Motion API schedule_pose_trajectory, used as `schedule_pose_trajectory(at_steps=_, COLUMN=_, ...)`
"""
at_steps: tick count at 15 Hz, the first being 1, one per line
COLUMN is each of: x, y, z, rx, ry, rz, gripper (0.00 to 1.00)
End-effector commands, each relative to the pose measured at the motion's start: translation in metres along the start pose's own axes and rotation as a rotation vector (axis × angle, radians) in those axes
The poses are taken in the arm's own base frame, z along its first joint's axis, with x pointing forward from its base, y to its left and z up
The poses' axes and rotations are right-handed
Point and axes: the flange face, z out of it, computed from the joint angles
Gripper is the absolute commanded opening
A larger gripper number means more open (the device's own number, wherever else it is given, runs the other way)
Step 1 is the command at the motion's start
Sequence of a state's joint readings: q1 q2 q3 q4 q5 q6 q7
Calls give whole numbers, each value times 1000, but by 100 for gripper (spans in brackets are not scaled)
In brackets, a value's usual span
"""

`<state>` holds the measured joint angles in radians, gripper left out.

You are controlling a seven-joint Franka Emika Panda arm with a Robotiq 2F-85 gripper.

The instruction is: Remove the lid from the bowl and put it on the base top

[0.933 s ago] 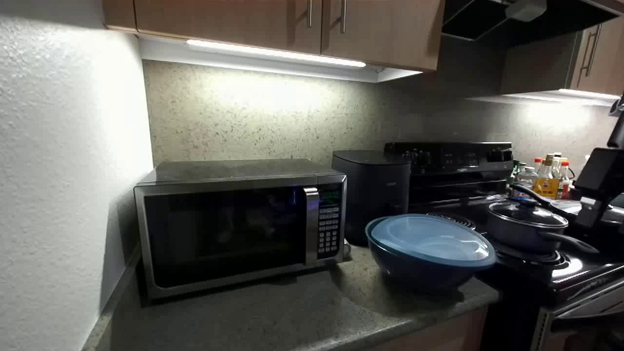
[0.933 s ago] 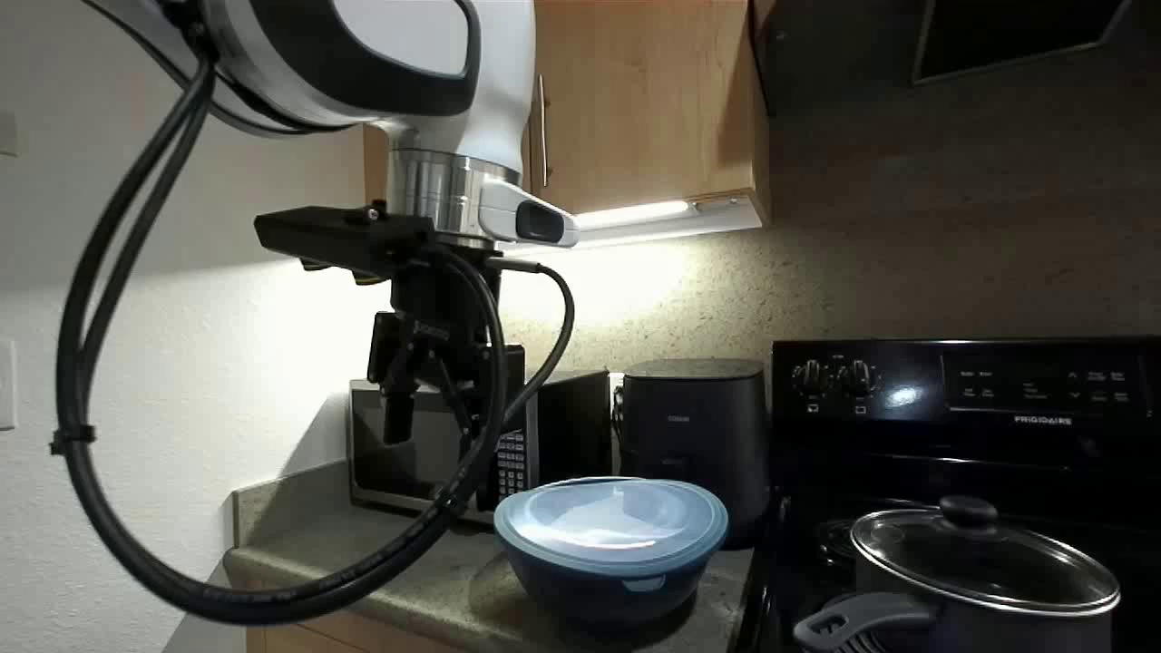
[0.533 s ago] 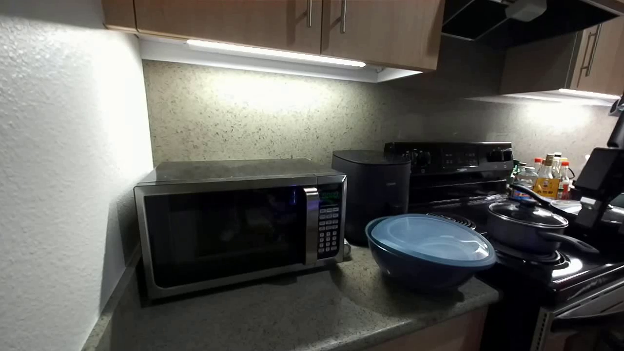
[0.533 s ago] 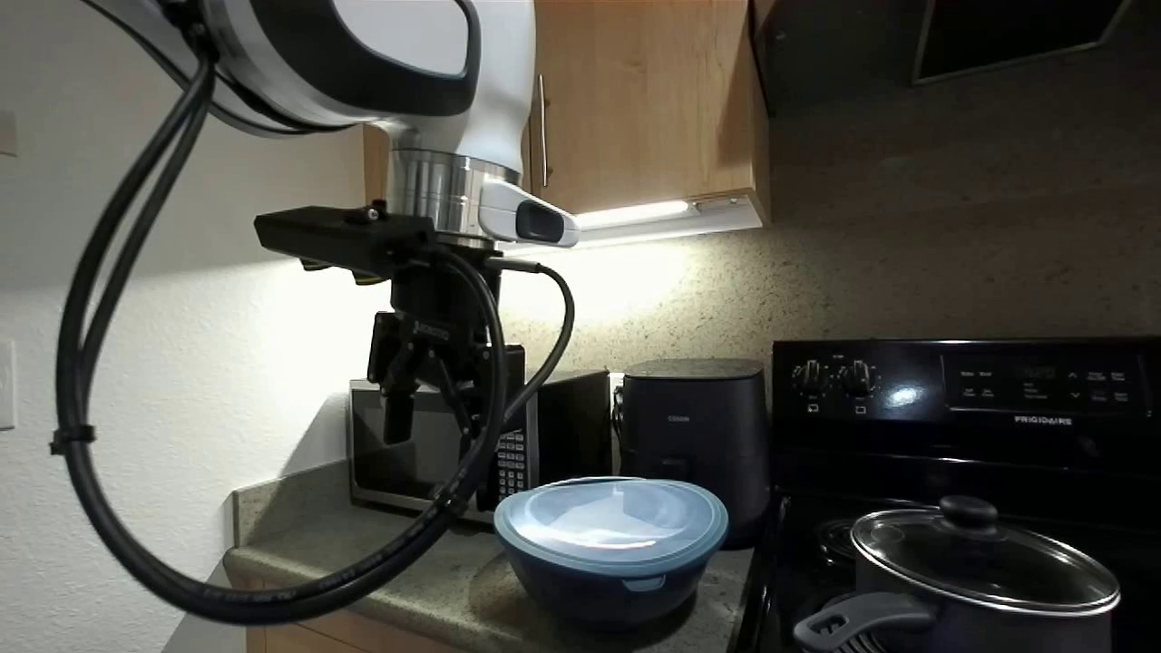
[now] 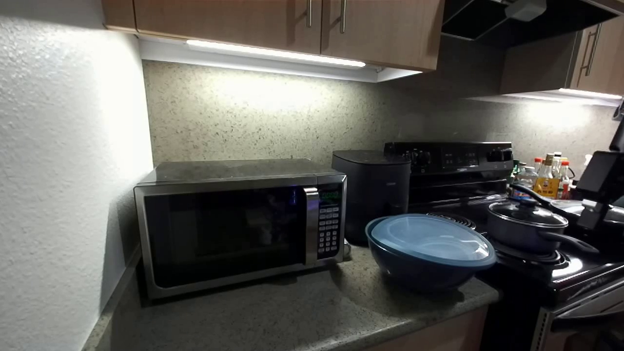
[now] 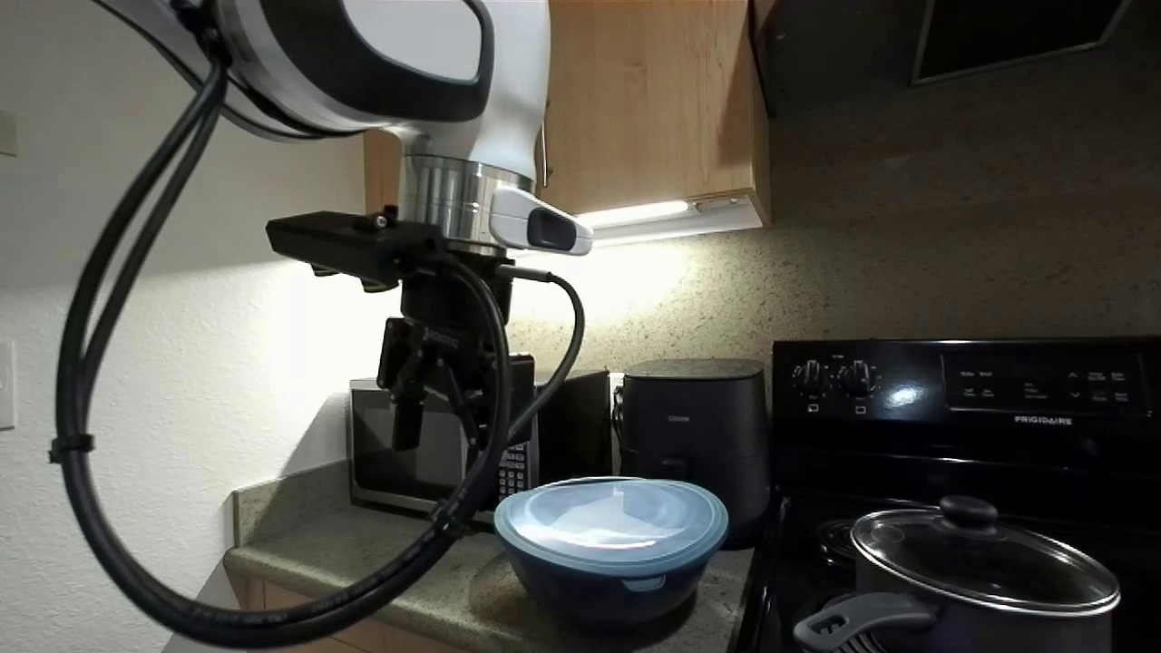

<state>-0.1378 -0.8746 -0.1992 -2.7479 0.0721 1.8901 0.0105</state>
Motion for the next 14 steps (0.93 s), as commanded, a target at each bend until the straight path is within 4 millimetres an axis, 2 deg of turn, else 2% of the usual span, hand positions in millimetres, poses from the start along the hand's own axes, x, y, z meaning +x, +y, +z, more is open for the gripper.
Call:
schedule_pose_trajectory(at_steps=1, x=16, y=45, z=19, rx=6, ry=-27, rz=169, gripper=100)
schedule_pose_trajectory(at_steps=5, x=39, y=134, z=26, rx=4, ry=7, rz=373, gripper=100)
schedule_pose_trajectory(at_steps=7, x=52, y=166, z=23, rx=16, ry=16, rz=433, gripper=100)
schedule_pose_trajectory(at_steps=8, x=32, y=141, z=22, rx=33, ry=32, rz=394, gripper=100)
schedule_pose_trajectory(at_steps=9, x=37, y=155, z=21, rx=32, ry=28, rz=421, gripper=100)
schedule_pose_trajectory(at_steps=11, x=47, y=166, z=21, rx=23, ry=16, rz=441, gripper=100)
schedule_pose_trajectory(at_steps=14, x=61, y=157, z=27, rx=62, ry=41, rz=464, gripper=100)
